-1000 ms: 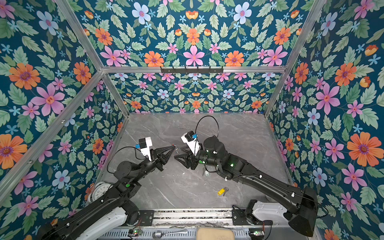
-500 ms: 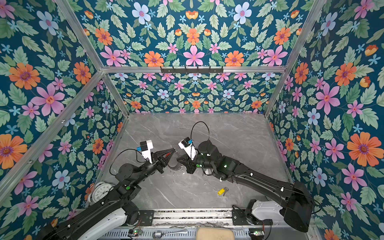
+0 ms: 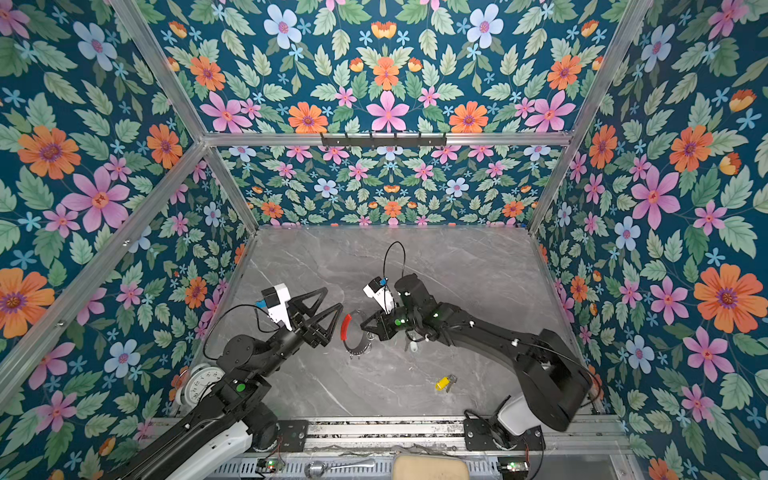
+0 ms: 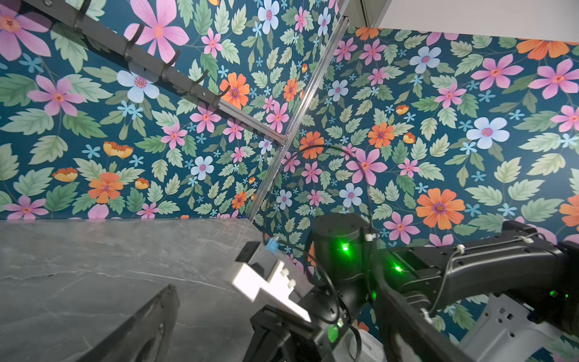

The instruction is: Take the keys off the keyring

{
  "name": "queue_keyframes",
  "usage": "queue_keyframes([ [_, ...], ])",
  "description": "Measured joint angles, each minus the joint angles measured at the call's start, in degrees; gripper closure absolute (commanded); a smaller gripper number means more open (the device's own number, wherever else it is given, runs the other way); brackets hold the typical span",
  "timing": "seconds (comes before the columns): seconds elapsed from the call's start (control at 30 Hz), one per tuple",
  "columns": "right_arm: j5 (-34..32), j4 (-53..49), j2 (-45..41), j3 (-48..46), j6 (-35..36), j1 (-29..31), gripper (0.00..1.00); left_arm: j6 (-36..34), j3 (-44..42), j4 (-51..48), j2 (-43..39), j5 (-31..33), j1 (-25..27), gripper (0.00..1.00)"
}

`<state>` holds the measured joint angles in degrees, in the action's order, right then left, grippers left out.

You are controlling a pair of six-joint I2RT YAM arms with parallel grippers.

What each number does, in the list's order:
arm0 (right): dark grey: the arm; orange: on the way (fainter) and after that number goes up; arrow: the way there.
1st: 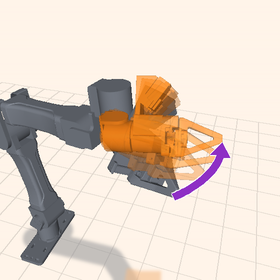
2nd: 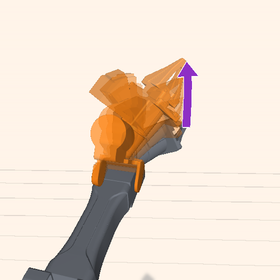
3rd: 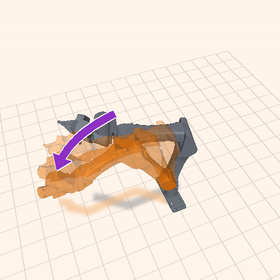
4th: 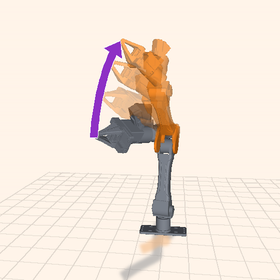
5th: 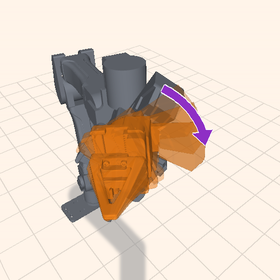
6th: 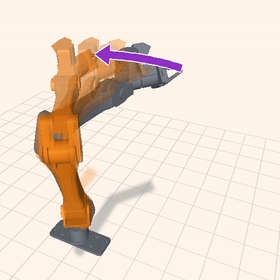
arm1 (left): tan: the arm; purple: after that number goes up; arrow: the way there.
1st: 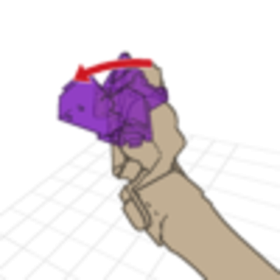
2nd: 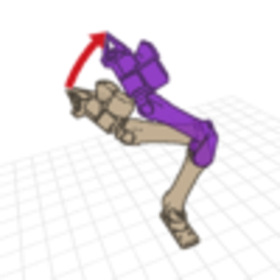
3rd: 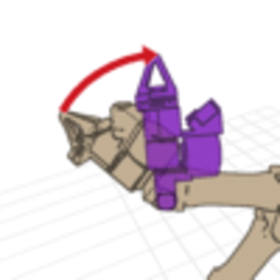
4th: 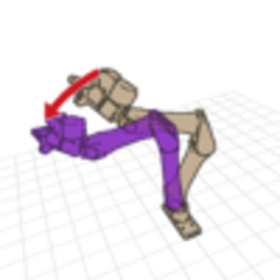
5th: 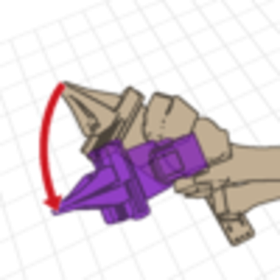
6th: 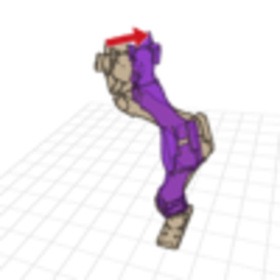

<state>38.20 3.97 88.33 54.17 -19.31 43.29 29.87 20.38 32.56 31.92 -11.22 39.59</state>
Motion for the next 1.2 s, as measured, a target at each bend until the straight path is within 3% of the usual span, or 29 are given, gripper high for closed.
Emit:
queue_keyframes([
  [0.17, 3.7, -1.9, 10.1, 4.3, -0.2, -0.9, 1.00, -0.7, -0.5, -1.0, -2.0, 1.2, 0.0, 0.00],
  [0.27, 3.2, -4.9, 14.7, 7.0, 0.2, -1.1, 0.90, -1.2, -0.9, -1.8, -2.1, 1.7, 0.0, 0.00],
  [0.43, -0.7, -7.6, 18.8, 8.8, 0.5, -1.2, 0.58, -1.3, -1.6, -2.8, -1.7, 2.1, 0.0, 0.00],
  [0.53, -3.7, -8.3, 18.5, 8.7, 0.5, -1.1, 0.48, -1.2, -1.7, -3.0, -1.7, 2.1, 0.0, 0.00],
  [0.6, -5.6, -8.6, 17.8, 8.7, 0.5, -1.1, 0.32, -1.2, -1.7, -3.1, -1.8, 2.3, 0.0, 0.00],
  [0.7, -8.9, -8.8, 15.9, 8.1, 0.7, -1.1, 0.18, -1.3, -1.9, -3.5, -2.1, 2.9, 0.0, 0.00],
  [0.93, -19.5, -8.8, 2.5, 1.9, 0.9, -1.1, 0.16, -1.6, -1.3, -4.6, -0.5, 6.3, 0.0, 0.00],
  [1.2, -31.9, -7.0, -14.8, -4.2, 0.9, -1.1, 0.09, -2.7, 2.0, -6.2, 10.1, 21.0, -0.8, 0.00],
])
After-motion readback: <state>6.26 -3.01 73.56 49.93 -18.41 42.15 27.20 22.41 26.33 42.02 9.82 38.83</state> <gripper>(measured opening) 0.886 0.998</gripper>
